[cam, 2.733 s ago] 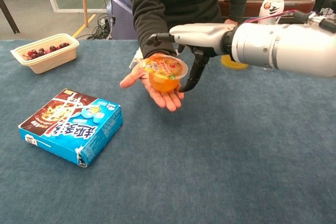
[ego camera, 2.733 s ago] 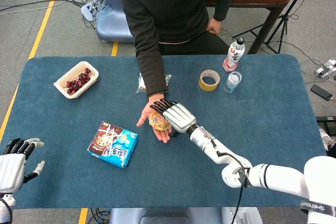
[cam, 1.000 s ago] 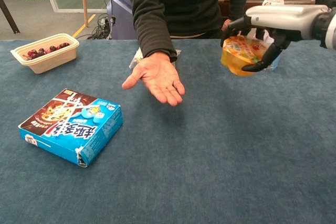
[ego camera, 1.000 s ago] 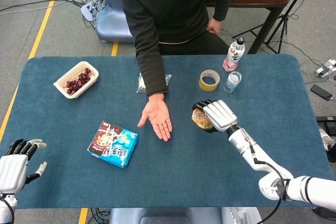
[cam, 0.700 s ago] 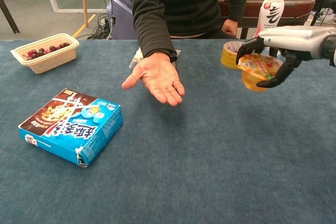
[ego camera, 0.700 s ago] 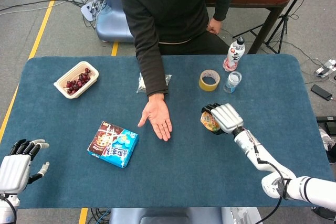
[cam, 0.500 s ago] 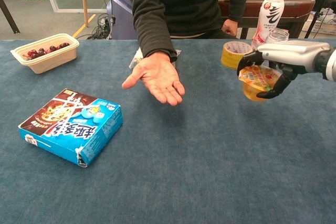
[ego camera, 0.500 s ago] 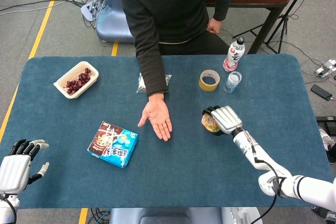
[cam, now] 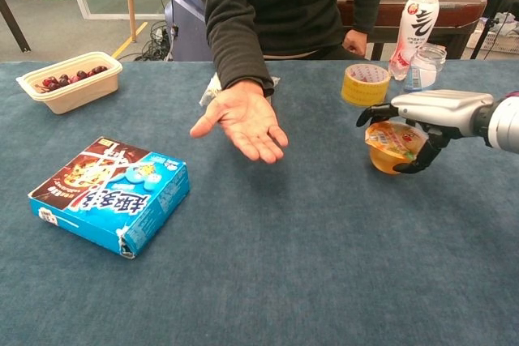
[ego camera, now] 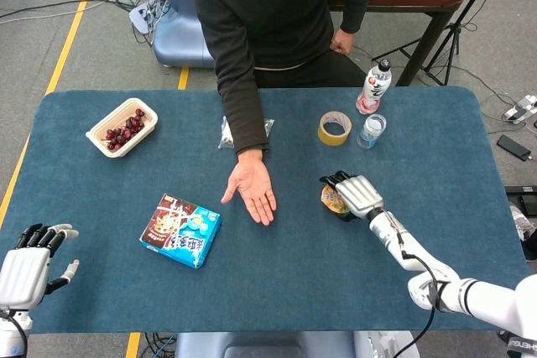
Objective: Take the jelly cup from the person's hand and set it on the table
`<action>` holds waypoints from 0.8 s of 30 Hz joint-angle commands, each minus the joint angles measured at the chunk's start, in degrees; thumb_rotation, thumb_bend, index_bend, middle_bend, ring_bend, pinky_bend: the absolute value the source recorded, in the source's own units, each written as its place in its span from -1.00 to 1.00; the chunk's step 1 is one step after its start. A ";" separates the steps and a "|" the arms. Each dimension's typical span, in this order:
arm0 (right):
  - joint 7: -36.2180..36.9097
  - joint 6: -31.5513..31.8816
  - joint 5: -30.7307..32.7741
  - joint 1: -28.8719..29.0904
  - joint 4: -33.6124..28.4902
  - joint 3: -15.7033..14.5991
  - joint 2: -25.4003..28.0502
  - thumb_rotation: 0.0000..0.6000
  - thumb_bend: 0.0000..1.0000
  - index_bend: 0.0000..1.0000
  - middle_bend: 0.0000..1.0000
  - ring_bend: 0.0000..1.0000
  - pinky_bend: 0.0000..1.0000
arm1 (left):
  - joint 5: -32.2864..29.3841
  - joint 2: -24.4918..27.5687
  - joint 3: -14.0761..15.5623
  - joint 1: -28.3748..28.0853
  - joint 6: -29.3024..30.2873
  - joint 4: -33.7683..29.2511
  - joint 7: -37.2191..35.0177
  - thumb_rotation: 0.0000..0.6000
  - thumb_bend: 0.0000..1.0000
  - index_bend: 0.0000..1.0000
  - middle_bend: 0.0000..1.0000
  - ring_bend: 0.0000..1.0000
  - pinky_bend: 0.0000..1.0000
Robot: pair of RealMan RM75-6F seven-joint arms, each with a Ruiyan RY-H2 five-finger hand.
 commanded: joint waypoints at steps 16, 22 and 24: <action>-5.69 11.92 -2.24 -6.28 -15.47 0.10 12.79 1.00 -0.21 -1.00 -0.90 -1.00 -0.82 | -0.39 0.17 -0.46 -0.09 0.16 0.46 -0.66 1.00 -0.40 -0.30 -0.43 -0.54 -0.74; -8.34 22.27 -4.24 -13.06 -21.99 -1.52 18.16 1.00 -0.22 -1.00 -0.75 -1.00 -0.82 | -0.92 0.04 -0.85 -0.32 -0.10 1.08 -1.04 1.00 -0.40 -0.30 -0.43 -0.54 -0.74; -8.32 25.77 -5.76 -15.40 -22.69 -2.23 18.87 1.00 -0.22 -1.00 -0.72 -1.00 -0.82 | -1.18 -0.20 -1.04 -0.41 -0.15 1.31 -0.89 1.00 -0.40 -0.30 -0.43 -0.54 -0.74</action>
